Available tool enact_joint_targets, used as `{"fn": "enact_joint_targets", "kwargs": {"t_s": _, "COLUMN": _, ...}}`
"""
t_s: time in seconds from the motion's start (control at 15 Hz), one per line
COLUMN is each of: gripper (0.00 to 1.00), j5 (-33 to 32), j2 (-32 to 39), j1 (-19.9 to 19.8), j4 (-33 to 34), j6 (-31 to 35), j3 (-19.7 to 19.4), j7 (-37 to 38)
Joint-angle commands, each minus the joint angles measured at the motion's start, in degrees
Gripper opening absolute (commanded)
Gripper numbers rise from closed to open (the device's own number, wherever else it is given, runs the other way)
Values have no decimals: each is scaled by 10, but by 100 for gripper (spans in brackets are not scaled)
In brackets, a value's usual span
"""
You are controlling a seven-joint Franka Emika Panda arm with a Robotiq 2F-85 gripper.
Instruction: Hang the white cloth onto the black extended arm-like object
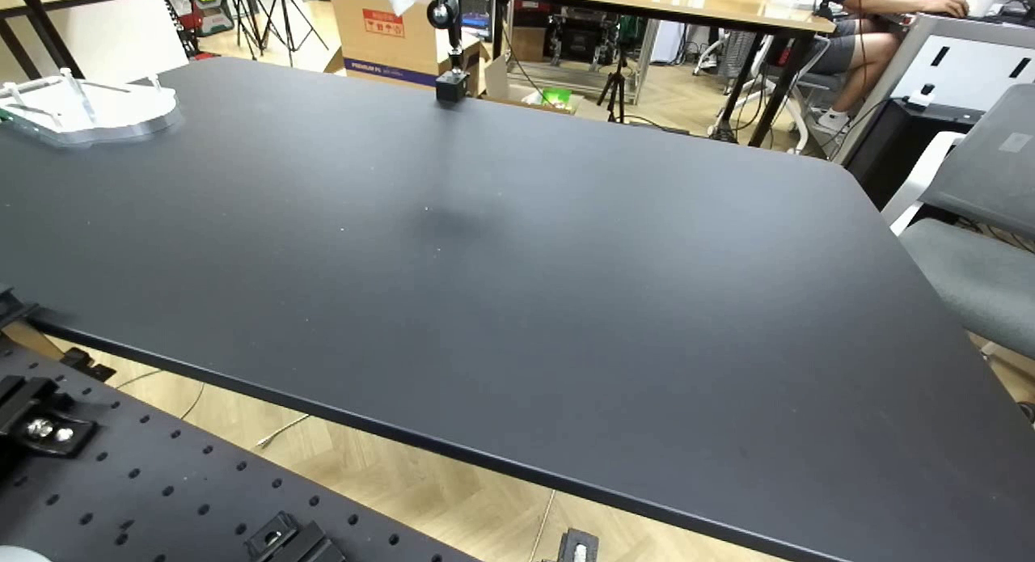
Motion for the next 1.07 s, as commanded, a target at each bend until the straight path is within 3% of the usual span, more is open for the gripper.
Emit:
{"fn": "enact_joint_targets", "kwargs": {"t_s": 0.0, "gripper": 1, "j5": 13, "j2": 22, "j1": -9, "j4": 29, "j6": 6, "j3": -5, "j7": 18}}
{"fn": "enact_joint_targets", "kwargs": {"t_s": 1.0, "gripper": 1, "j5": 56, "j2": 146, "j1": -18, "j4": 76, "j6": 38, "j3": -20, "j7": -5}}
